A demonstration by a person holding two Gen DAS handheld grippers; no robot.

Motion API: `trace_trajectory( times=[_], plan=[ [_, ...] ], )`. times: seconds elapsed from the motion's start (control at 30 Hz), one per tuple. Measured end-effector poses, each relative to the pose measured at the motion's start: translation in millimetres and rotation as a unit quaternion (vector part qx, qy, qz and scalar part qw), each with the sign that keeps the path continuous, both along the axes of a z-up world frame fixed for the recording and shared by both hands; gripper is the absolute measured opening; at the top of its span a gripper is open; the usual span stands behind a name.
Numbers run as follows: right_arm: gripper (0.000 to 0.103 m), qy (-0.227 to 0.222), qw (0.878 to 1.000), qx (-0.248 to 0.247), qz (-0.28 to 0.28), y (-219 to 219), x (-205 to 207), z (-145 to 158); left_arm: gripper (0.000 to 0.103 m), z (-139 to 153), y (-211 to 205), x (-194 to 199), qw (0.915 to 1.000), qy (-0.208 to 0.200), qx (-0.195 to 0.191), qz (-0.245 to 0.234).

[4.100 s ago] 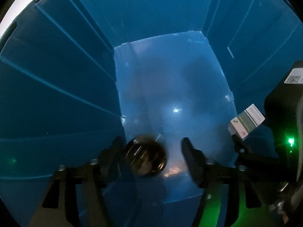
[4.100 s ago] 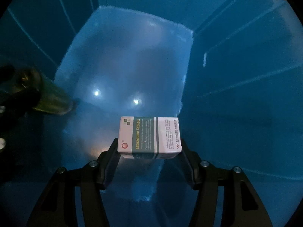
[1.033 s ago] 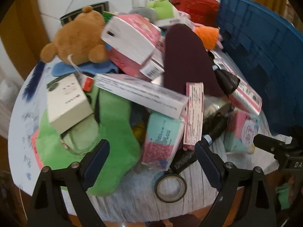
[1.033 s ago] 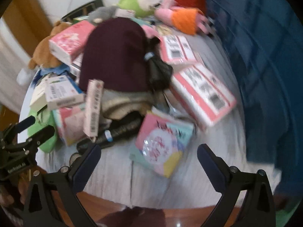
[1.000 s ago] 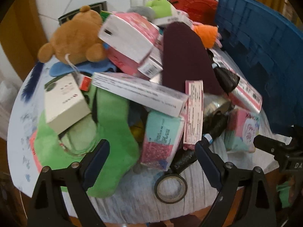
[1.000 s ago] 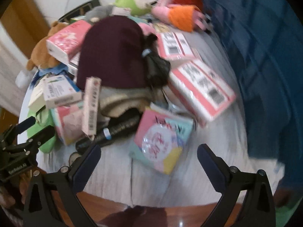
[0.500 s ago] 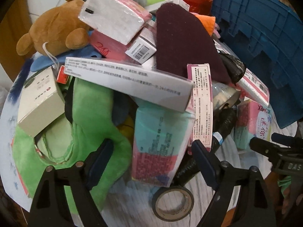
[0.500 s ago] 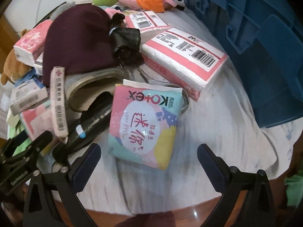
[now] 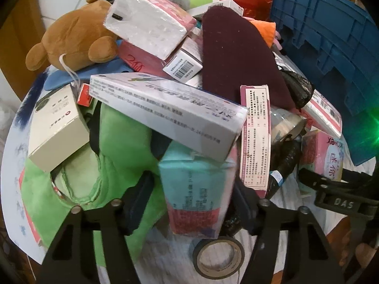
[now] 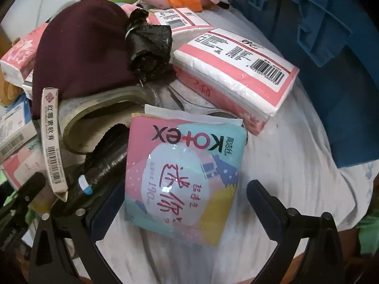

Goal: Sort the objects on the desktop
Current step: 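Grasp the pink Kotex pad pack with the right gripper while the left grasps a teal-pink pack, then lift both pad packs and carry them over the blue crate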

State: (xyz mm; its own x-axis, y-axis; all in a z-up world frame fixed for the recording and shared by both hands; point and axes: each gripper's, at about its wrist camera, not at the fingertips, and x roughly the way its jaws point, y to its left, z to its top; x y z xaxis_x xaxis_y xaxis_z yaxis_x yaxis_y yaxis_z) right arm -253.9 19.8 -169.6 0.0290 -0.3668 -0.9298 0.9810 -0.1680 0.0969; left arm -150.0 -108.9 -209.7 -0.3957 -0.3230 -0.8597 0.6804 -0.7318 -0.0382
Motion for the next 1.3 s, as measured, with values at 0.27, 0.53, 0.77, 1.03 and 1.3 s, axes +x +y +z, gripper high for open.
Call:
trace_trajectory(
  times=[0.27, 0.53, 0.77, 1.03, 1.3],
  plan=[
    [0.068, 0.022, 1.0, -0.001, 0.009, 8, 0, 6, 0.044, 8, 11, 2, 0.9999, 0.01, -0.002, -0.006],
    [0.068, 0.025, 0.999, -0.036, 0.019, 23, -3, 36, 0.044, 30, 22, -1, 0.9992, 0.026, -0.029, -0.009],
    [0.068, 0.033, 0.995, -0.087, 0.033, 39, 11, 81, 0.044, 65, 28, 2, 0.9963, 0.052, -0.068, -0.002],
    [0.068, 0.047, 0.984, -0.165, 0.054, 54, 34, 136, 0.044, 113, 33, 6, 0.9904, 0.09, -0.105, 0.007],
    [0.068, 0.073, 0.97, -0.223, 0.054, 45, 40, 182, 0.044, 150, 46, -4, 0.985, 0.122, -0.123, -0.006]
  ],
)
